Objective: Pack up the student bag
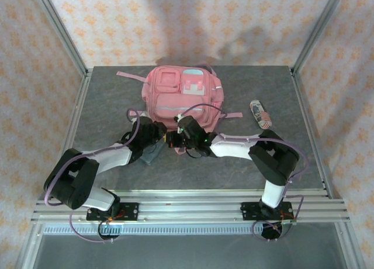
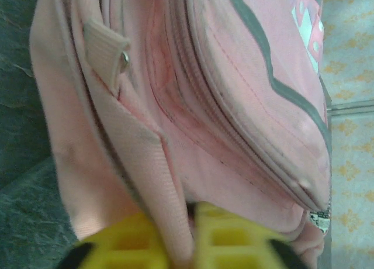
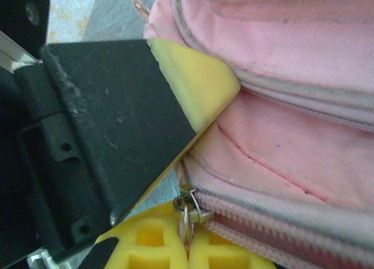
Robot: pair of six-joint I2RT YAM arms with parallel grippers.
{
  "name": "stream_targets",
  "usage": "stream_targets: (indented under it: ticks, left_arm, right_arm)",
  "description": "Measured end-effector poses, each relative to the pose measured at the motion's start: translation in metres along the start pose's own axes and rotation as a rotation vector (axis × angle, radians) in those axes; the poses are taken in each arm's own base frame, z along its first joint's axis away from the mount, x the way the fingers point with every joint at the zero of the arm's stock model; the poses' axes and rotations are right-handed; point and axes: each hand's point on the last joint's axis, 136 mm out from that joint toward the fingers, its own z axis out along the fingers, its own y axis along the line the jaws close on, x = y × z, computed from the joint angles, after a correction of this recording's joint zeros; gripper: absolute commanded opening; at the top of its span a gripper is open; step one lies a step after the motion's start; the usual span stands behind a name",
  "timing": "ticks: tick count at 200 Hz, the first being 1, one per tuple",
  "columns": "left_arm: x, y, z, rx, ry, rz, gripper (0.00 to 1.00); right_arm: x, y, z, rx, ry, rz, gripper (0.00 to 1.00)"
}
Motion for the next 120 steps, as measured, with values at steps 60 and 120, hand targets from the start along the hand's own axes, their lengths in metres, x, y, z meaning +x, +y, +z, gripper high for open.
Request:
stream_targets:
  ticks: [60, 120]
  left_arm:
    - [-0.001, -0.015, 0.000, 0.031, 0.032, 0.034, 0.00]
    - [0.003, -0.033, -0.004, 0.077, 0.084, 0.109, 0.00]
  right_arm:
    - [-0.013, -0.040, -0.045, 0.040, -0.059, 0.032, 0.00]
    - [-0.039, -0.130, -0.128, 0.191, -0.203, 0.111, 0.00]
